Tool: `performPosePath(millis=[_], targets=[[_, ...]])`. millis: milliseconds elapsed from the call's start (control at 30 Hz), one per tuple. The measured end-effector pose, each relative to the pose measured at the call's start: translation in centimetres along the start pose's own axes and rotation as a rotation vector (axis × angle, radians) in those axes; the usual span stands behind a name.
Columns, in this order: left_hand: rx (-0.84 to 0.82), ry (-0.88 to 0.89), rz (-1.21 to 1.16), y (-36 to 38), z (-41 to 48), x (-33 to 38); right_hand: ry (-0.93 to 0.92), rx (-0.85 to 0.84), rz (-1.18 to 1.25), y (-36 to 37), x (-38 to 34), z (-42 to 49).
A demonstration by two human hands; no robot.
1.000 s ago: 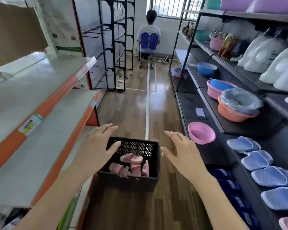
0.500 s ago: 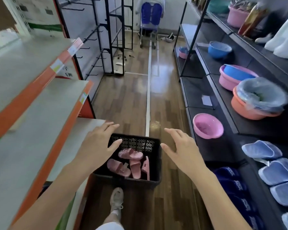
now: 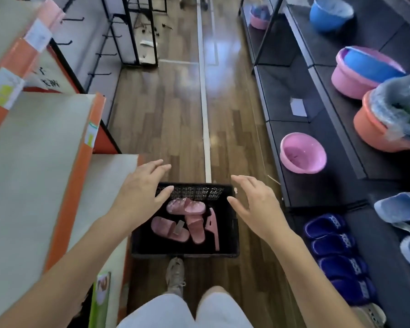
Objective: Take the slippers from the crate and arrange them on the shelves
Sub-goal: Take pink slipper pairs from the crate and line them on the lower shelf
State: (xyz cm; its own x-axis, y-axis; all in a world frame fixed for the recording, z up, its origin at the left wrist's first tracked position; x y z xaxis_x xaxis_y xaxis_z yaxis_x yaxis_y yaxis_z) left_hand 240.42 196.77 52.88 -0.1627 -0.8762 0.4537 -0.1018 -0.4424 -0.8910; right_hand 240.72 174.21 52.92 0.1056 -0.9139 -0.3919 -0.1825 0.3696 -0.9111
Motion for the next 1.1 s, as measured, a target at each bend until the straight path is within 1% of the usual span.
performPosePath(millis=[200, 467, 633, 733, 933, 1100], targets=[[-0.100, -0.025, -0.018, 4.7, 3.7, -3.7, 0.080, -0.071, 0.012, 5.1, 2.9, 4.0], [-0.243, -0.107, -0.029, 14.6, 6.7, -7.8, 0.162, -0.182, 0.054, 14.8, 9.0, 8.1], [-0.267, -0.121, -0.009, 22.8, 7.9, -10.1, 0.268, -0.264, 0.244, 23.5, 14.4, 9.1], [-0.287, -0.115, -0.022, 28.6, 8.3, -11.8, 0.313, -0.305, 0.298, 29.2, 17.5, 9.6], [-0.370, -0.135, -0.052, 40.6, 8.7, -16.7, 0.482, -0.373, 0.347, 40.8, 24.1, 11.2], [-0.455, -0.177, -0.074, 50.0, 7.9, -20.8, 0.724, -0.422, 0.448, 50.6, 30.1, 11.8]])
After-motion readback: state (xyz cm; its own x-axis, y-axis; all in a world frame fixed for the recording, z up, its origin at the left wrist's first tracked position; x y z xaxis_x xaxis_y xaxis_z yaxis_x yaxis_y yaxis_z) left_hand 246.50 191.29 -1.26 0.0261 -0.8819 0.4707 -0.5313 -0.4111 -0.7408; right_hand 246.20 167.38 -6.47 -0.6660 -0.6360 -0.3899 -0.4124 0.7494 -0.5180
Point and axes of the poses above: each hand's wrist, its own z-axis towards the middle knuckle, its own y-axis out of the palm, x = y × z, the point moved 8 cm from there along z, towards the middle knuckle, and after that the axes turned 7 degrees about y, right-handed, at the moved point
